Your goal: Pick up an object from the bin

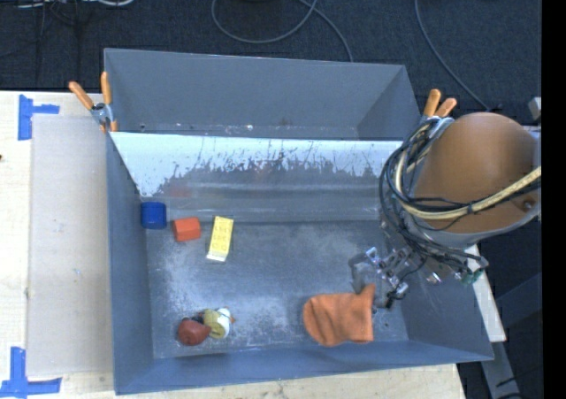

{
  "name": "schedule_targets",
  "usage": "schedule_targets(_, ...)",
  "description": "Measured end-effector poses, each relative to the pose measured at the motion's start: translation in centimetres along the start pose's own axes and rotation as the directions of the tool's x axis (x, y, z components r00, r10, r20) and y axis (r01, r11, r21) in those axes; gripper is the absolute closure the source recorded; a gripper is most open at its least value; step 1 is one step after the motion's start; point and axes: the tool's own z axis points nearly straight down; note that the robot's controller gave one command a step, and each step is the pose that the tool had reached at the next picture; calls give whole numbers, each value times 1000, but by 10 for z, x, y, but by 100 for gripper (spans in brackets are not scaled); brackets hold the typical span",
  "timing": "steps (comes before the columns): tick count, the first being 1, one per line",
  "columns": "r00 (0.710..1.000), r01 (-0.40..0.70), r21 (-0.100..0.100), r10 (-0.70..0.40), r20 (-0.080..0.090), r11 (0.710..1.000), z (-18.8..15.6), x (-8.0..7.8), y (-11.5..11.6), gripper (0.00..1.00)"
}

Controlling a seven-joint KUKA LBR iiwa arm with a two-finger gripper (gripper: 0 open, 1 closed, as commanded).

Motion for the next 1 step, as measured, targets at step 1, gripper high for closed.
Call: schedule_targets(1,1000,15,1,-15,2,1000,-23,-3,0,100)
